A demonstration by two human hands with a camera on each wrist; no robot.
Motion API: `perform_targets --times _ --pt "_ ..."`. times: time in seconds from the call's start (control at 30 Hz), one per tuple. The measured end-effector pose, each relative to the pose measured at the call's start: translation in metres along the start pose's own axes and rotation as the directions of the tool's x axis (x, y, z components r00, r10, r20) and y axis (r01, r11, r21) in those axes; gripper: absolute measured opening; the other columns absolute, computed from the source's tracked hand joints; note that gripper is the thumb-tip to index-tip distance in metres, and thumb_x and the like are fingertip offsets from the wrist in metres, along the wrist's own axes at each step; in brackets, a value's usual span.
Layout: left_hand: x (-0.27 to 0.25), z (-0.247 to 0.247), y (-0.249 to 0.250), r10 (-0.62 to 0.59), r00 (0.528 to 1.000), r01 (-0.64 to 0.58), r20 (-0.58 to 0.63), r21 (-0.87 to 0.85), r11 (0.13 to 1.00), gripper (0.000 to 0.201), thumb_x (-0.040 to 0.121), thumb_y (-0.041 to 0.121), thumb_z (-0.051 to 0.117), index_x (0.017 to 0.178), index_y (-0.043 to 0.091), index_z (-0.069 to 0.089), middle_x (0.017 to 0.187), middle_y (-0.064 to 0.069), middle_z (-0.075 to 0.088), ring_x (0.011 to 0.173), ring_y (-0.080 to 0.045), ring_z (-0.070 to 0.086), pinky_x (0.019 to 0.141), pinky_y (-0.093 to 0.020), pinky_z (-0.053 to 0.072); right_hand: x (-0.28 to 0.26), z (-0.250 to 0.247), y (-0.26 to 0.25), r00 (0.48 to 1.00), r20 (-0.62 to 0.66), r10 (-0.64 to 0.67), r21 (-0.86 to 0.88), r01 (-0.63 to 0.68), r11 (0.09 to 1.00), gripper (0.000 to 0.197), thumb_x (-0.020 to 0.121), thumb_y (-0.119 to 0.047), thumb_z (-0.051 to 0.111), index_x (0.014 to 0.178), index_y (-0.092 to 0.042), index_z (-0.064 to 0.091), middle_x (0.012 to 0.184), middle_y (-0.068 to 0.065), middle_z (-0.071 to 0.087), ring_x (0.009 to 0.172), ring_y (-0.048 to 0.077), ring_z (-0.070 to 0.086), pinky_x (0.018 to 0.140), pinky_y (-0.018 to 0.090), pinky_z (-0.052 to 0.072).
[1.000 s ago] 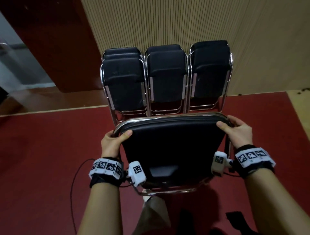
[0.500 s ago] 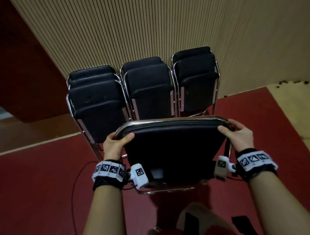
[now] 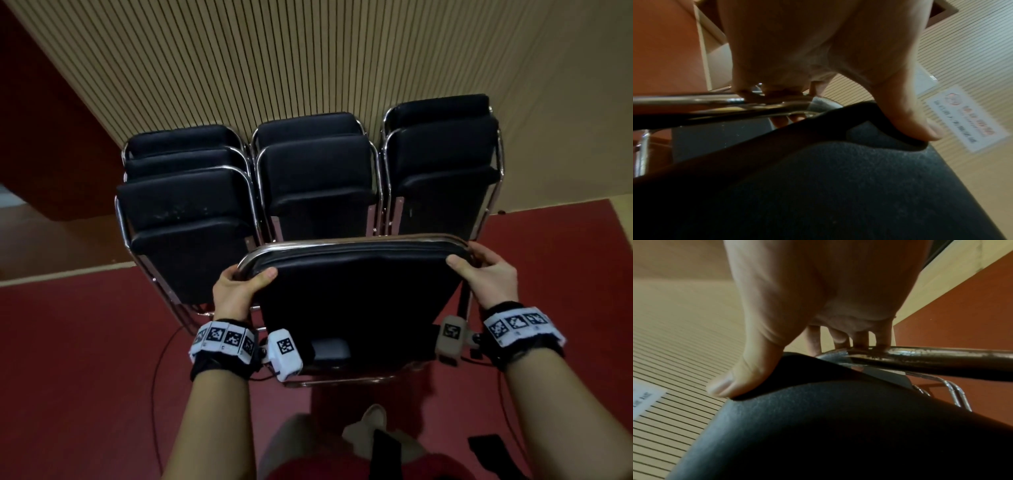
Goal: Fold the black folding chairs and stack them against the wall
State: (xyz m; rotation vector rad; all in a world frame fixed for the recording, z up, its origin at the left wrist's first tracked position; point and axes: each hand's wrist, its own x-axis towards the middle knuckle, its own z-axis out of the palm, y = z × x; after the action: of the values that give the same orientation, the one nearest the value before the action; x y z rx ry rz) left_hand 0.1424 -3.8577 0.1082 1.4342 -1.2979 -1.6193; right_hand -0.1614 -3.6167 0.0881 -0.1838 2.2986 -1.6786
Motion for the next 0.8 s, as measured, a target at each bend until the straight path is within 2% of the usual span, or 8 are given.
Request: perform_targets --times 0.2,0.33,0.4,0.47,0.53,0.63,0.7,0.8 --pt "0.06 0.035 0.006 -0.032 0.998 0.031 -0.058 -0.018 0.999 0.052 0.072 0.009 0.087 0.115 0.009 0.058 0.103 -0.003 0.067 0.094 -0.02 0.066 0.085 -0.03 0.052 0.073 0.04 -0.008 0.998 0.045 0.04 -0.024 -0.039 0.999 0.063 0.07 -0.02 0.087 0.128 -0.014 0.063 0.114 0.003 0.068 0.104 0.016 0.065 0.093 0.025 0.049" --pt "0.11 0.056 0.012 -0.069 0.996 0.069 -0.049 0.001 0.998 0.036 0.074 0.01 0.086 0.096 0.017 0.059 0.096 0.0 0.066 0.091 -0.019 0.066 0.087 -0.033 0.053 0.118 0.074 -0.014 0.997 0.042 0.07 -0.039 -0.069 0.997 0.067 0.068 -0.02 0.088 0.13 -0.012 0.062 0.114 0.004 0.068 0.103 0.016 0.064 0.089 0.023 0.048" --pt "0.141 0.066 0.015 -0.095 0.995 0.095 -0.028 -0.005 0.996 0.035 0.074 0.011 0.086 0.093 0.021 0.059 0.097 -0.002 0.067 0.089 -0.018 0.067 0.086 -0.033 0.054 0.138 0.092 -0.015 0.996 0.028 0.087 -0.043 -0.085 0.995 0.065 0.069 -0.02 0.088 0.129 -0.012 0.063 0.113 0.004 0.068 0.1 0.015 0.065 0.086 0.02 0.048" --pt "0.171 0.076 0.018 -0.117 0.993 0.117 -0.008 0.012 0.993 0.038 0.074 0.013 0.086 0.1 0.018 0.059 0.101 -0.003 0.067 0.088 -0.016 0.067 0.078 -0.03 0.055 0.158 0.108 -0.015 0.996 0.013 0.09 -0.058 -0.089 0.994 0.062 0.071 -0.02 0.087 0.128 -0.012 0.064 0.112 0.002 0.068 0.096 0.012 0.065 0.079 0.014 0.05" --pt "0.197 0.084 0.022 -0.123 0.992 0.124 -0.013 0.027 0.992 0.048 0.074 0.015 0.087 0.112 0.015 0.056 0.099 0.0 0.065 0.086 -0.012 0.065 0.07 -0.023 0.051 0.174 0.123 -0.018 0.996 0.009 0.092 -0.071 -0.091 0.993 0.063 0.071 -0.022 0.087 0.129 -0.012 0.063 0.113 0.001 0.068 0.098 0.011 0.065 0.081 0.013 0.049" --pt "0.235 0.094 0.025 -0.137 0.99 0.138 -0.026 0.068 0.988 0.058 0.071 0.019 0.089 0.119 0.013 0.058 0.104 -0.001 0.066 0.092 -0.015 0.066 0.08 -0.026 0.051 0.201 0.143 -0.021 0.995 0.007 0.104 -0.083 -0.103 0.991 0.064 0.072 -0.022 0.086 0.13 -0.011 0.062 0.117 0.001 0.067 0.104 0.012 0.064 0.091 0.019 0.046" --pt "0.253 0.099 0.025 -0.146 0.988 0.149 -0.041 0.091 0.985 0.056 0.07 0.018 0.09 0.116 0.015 0.059 0.108 -0.003 0.067 0.098 -0.019 0.066 0.088 -0.031 0.051 0.213 0.155 -0.021 0.992 0.024 0.121 -0.091 -0.119 0.989 0.065 0.072 -0.021 0.086 0.131 -0.011 0.062 0.118 0.001 0.067 0.106 0.012 0.064 0.093 0.02 0.046" --pt "0.28 0.11 0.027 -0.159 0.986 0.165 -0.059 0.118 0.979 0.056 0.071 0.017 0.089 0.117 0.015 0.058 0.108 -0.003 0.066 0.102 -0.021 0.065 0.092 -0.033 0.051 0.238 0.172 -0.019 0.988 0.043 0.148 -0.07 -0.145 0.987 0.068 0.071 -0.018 0.087 0.133 -0.009 0.06 0.118 0.003 0.067 0.107 0.014 0.064 0.093 0.022 0.047"
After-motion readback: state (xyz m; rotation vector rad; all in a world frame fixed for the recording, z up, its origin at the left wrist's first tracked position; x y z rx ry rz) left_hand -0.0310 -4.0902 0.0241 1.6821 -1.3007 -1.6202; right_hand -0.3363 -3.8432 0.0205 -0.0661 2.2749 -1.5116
